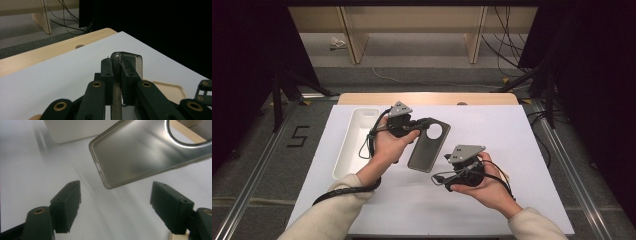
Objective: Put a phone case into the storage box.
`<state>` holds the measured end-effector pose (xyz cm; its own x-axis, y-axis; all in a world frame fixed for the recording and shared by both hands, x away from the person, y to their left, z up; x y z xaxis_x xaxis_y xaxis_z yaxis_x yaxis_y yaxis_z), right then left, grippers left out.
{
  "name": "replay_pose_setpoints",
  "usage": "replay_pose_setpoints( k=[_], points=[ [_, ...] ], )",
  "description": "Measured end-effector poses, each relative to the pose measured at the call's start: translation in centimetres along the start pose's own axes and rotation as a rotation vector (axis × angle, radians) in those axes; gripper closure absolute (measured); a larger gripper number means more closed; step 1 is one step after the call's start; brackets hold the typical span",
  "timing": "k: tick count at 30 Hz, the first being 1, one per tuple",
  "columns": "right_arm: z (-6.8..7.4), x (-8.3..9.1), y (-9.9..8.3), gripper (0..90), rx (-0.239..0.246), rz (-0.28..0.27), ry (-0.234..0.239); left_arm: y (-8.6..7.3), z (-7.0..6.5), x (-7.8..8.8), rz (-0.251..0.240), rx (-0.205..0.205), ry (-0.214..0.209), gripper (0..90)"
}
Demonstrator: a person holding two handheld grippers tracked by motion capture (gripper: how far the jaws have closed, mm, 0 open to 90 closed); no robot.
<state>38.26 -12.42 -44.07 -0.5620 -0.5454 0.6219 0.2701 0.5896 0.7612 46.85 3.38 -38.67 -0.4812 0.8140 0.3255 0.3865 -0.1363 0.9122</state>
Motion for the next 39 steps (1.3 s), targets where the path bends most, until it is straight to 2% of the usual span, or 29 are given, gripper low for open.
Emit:
replay_pose_setpoints(
  k=[2, 6, 13, 24, 39],
  points=[
    [-0.2, 0.1, 0.0, 19.4, -0.021, -0.014, -0.015, 0.1, 0.0, 0.3, -0.014, -0.007, 0.0, 81.6],
    [-0.5, 0.3, -0.3, 17.5, -0.031, -0.031, -0.026, 0.3, 0.2, 0.9, -0.031, -0.013, -0.002, 81.6],
    [-0.9, 0.5, -0.7, 16.5, -0.027, -0.058, -0.054, 0.2, 0.9, 1.9, -0.035, -0.04, 0.01, 81.6],
    [-1.4, 0.7, -1.0, 16.5, -0.067, -0.075, -0.061, 0.4, 1.3, 3.2, -0.078, -0.056, 0.01, 81.6],
    [-2.1, 1.0, -1.1, 16.4, -0.103, -0.091, -0.099, 0.8, 2.1, 4.6, -0.108, -0.05, 0.01, 81.6]
  ],
)
Point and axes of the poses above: each handheld gripper's, and its own axes: x roughly backward along the jaws, y roughly out of its top, z roughly to its left, the point moved 5 cm from there along -x, roughly forward along the jaws, and after that the axes turned 10 degrees about -y, right-handed, at the moved point
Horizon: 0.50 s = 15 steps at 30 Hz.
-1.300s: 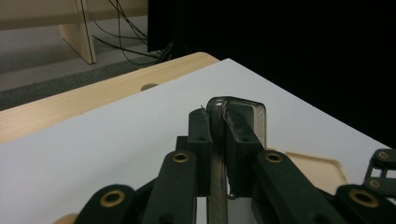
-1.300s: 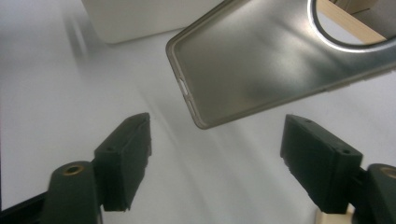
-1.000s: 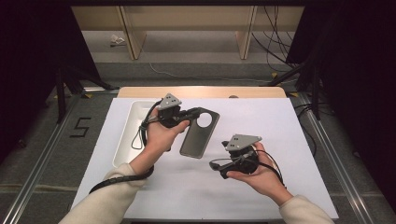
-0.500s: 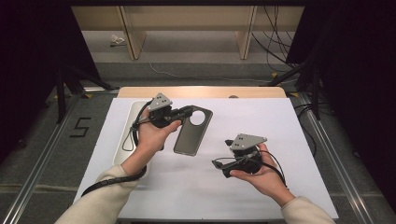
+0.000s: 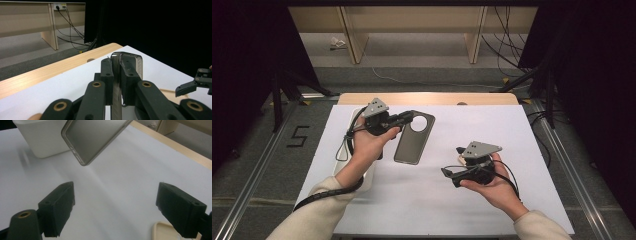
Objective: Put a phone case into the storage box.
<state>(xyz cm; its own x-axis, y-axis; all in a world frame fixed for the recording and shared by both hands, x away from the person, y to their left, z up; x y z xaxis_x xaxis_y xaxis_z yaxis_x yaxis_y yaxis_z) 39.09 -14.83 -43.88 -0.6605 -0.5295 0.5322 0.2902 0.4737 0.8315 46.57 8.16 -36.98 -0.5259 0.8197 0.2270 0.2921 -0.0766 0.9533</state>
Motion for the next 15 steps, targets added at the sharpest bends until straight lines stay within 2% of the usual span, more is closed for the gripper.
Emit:
replay_pose_setpoints(
  k=[15],
  points=[
    [-0.3, 0.01, -0.07, 16.4, -0.029, -0.001, -0.003, 0.47, 0.63, 0.86, -0.011, 0.001, 0.007, 81.6]
  ],
)
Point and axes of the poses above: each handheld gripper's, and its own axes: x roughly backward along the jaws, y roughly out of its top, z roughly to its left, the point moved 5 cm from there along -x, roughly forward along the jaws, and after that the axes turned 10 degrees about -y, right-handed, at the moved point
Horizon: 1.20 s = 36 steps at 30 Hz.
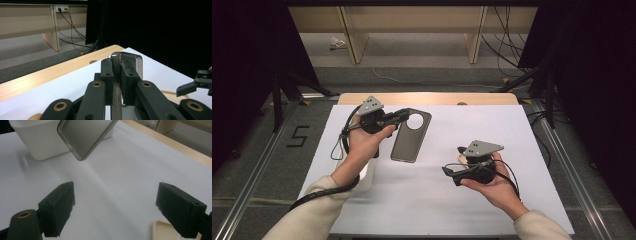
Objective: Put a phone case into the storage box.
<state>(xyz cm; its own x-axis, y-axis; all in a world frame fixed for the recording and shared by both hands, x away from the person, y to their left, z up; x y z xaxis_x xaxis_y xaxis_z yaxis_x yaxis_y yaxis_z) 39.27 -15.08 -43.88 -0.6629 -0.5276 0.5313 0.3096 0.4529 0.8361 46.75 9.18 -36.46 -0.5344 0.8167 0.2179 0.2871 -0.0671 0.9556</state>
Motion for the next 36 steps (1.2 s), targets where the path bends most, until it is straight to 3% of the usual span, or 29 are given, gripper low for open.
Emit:
replay_pose_setpoints(
  k=[22, 36],
  points=[
    [-0.4, 0.1, 0.0, 16.4, -0.032, -0.007, 0.001, 1.4, 1.2, 1.5, -0.037, -0.009, 0.024, 81.6],
    [-0.4, 0.1, 0.0, 16.4, -0.04, -0.012, -0.001, 1.9, 2.7, 2.7, -0.05, -0.012, 0.055, 81.6]
  ],
)
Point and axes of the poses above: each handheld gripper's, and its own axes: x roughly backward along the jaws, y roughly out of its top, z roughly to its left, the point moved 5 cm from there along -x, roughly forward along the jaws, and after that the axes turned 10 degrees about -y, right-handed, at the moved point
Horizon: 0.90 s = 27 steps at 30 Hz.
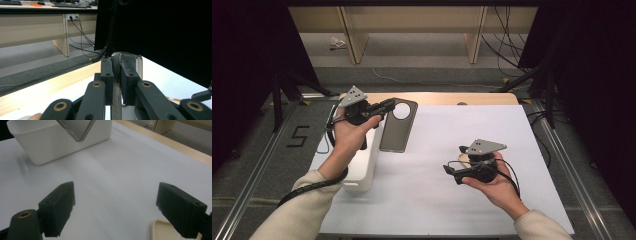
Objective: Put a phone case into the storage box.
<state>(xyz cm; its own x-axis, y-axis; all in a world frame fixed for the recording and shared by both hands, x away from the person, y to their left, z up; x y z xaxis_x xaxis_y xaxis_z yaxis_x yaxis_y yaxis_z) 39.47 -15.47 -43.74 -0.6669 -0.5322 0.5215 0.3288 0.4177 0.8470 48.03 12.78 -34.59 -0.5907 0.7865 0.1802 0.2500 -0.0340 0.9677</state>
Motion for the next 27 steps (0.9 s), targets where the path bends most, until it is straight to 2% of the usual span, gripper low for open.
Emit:
replay_pose_setpoints(
  k=[10, 27],
  points=[
    [0.0, 0.1, 0.1, 16.4, -0.001, -0.003, -0.003, 0.8, 0.7, 0.7, -0.029, 0.003, 0.013, 81.6],
    [-0.1, 0.0, -0.1, 16.4, -0.009, 0.002, -0.003, 1.0, 1.5, 1.2, -0.037, 0.009, 0.026, 81.6]
  ],
)
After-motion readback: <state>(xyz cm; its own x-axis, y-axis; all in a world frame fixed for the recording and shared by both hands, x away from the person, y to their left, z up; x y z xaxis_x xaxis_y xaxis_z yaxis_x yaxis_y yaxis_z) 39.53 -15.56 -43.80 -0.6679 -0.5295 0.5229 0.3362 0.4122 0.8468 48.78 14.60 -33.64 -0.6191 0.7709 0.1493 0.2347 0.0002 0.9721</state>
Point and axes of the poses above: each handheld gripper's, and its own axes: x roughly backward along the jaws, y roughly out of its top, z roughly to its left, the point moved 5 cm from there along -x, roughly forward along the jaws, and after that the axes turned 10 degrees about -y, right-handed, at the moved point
